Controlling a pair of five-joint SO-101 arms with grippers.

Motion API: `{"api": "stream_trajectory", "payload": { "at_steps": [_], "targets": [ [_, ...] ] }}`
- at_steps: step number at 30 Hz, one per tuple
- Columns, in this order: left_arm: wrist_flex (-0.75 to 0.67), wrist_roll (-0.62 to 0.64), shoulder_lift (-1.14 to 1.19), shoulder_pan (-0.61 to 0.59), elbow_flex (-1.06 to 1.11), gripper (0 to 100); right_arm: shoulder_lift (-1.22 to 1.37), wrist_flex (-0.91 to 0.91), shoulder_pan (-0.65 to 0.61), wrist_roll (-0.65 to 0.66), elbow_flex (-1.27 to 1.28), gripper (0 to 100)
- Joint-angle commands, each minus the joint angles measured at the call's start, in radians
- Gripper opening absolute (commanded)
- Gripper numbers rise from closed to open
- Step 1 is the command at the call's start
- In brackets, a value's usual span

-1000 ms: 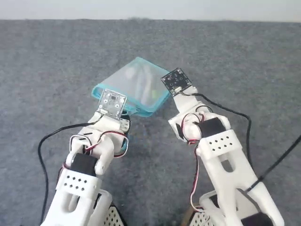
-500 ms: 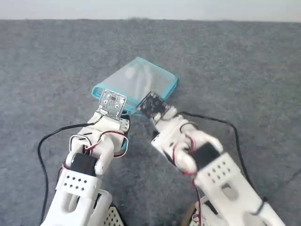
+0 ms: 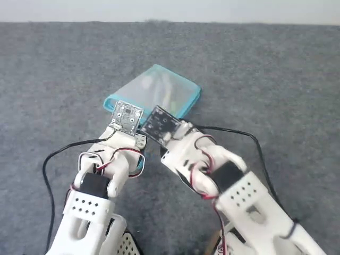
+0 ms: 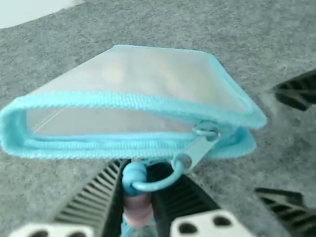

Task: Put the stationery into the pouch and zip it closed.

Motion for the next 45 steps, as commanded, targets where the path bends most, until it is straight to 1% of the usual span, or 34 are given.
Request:
{"api": "stream_trajectory", "payload": {
  "at_steps": [1,5,10,15,17,20,21,22,25,26,33,36,39,42,45],
  "targets": [
    [-0.012,0.008,-0.008,-0.006,-0.007,1,0.116,-0.061,-0.007,0.051,-0.078,24.1],
    [-0.011,0.008,-0.006,-0.014,-0.007,1,0.185,-0.077,-0.001,0.051,-0.144,24.1],
    [-0.006,0.008,-0.006,0.032,-0.002,1,0.214,-0.081,0.004,0.049,-0.203,24.0],
    [-0.009,0.008,-0.006,0.049,0.012,1,0.222,-0.101,0.008,0.049,-0.206,23.3],
    [-0.009,0.008,-0.006,0.046,0.012,1,0.222,-0.113,0.010,0.051,-0.192,17.8],
    [-0.008,0.008,-0.006,0.049,0.015,1,0.222,-0.119,0.013,0.051,-0.184,0.8],
    [-0.008,0.008,-0.008,0.049,0.016,1,0.222,-0.119,0.022,0.048,-0.184,0.2],
    [-0.008,0.008,-0.008,0.049,0.016,1,0.222,-0.117,0.033,0.035,-0.184,2.8],
    [-0.009,0.008,-0.008,0.043,0.016,1,0.222,-0.116,0.081,-0.029,-0.184,0.3],
    [-0.009,0.008,-0.008,0.043,0.016,1,0.222,-0.113,0.097,-0.034,-0.184,1.1],
    [-0.012,0.008,-0.008,0.040,0.016,1,0.222,-0.111,0.180,-0.029,-0.120,0.7],
    [-0.012,0.009,-0.008,0.032,0.016,1,0.211,-0.111,0.209,0.014,-0.074,0.7],
    [-0.015,0.012,-0.012,-0.018,0.013,1,0.211,-0.111,0.248,0.021,-0.048,0.7],
    [-0.048,0.014,-0.006,-0.069,0.015,1,0.209,-0.111,0.274,0.023,-0.034,0.7],
    [-0.052,0.014,-0.006,-0.077,0.016,1,0.209,-0.111,0.282,0.023,-0.025,0.7]
  ]
}}
